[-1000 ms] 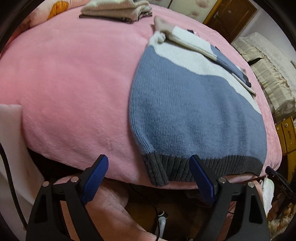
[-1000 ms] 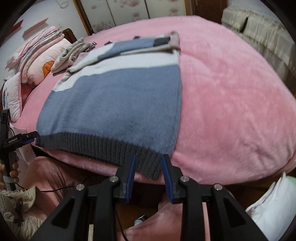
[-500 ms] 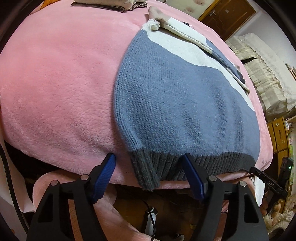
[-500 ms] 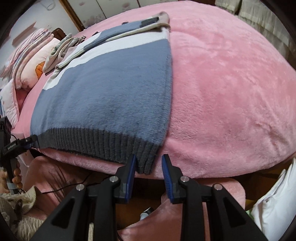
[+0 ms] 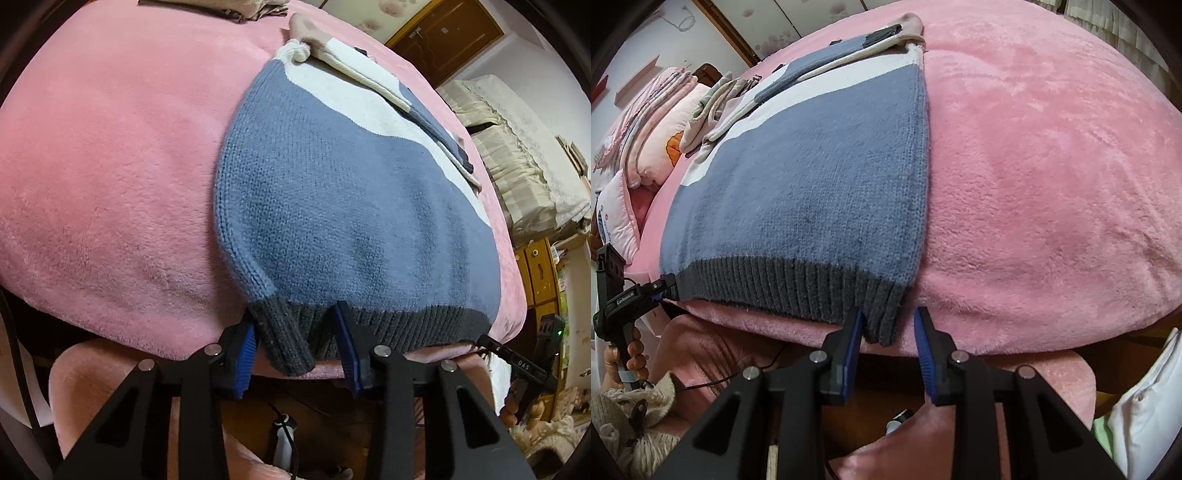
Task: Fold small clothes
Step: 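Grasp the dark ribbed hem with both grippers, then lift the hem with both grippers and fold it over toward the collar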
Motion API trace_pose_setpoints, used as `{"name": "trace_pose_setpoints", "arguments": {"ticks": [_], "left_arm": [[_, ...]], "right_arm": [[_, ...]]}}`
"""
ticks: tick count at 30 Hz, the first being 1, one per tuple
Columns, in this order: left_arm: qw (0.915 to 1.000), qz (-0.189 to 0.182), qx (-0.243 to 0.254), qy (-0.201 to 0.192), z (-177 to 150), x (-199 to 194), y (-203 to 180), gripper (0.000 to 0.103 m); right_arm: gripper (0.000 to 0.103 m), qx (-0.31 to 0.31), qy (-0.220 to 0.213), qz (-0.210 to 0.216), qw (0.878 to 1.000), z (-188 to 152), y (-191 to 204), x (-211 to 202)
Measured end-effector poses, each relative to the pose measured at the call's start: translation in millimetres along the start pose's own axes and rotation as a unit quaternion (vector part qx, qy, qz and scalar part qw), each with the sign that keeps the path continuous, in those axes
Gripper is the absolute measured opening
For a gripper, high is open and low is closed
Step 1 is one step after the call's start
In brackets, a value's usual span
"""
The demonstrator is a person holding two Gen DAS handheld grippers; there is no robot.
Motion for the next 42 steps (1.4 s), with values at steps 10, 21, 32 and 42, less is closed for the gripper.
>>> {"name": "trace_pose_setpoints", "arguments": {"ticks": [10,21,32,42], "left_arm": [[1.0000,-0.005,0.000,-0.004,1.7,-0.3,3.1,0.017],[0.9962,-0.065,-0.030,-0.050,4.3,-43.7,7.0,0.008],[0.9810,-0.140,-0.037,-0.129,66.3,-91.3,-26.5,0.009],[0.9911,-0.008,0.004,-0.133,180.6,-97.2,-37.7,0.008]], "right_arm": [[0.017,-0.017,0.009,0.020,1.000,-2.4,15.7,5.1],[0.010,-0.082,-0.038,0.061,0.994,8.5,47.6,-56.0],[0.010,-0.045,-0.109,0.167,0.979,53.5,79.4,-121.1],[0.010,-0.042,-0.182,0.153,0.970,145.7,109.7,-142.2]]}}
Point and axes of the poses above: each gripper's, at about its wrist camera, not at the fingertips, and x roughly the way its jaws point, y to its left, z to its top, the point moved 7 cm from there along x, roughly the way its jaws point, and after that the axes turned 14 degrees about x, right-handed, at the moved point
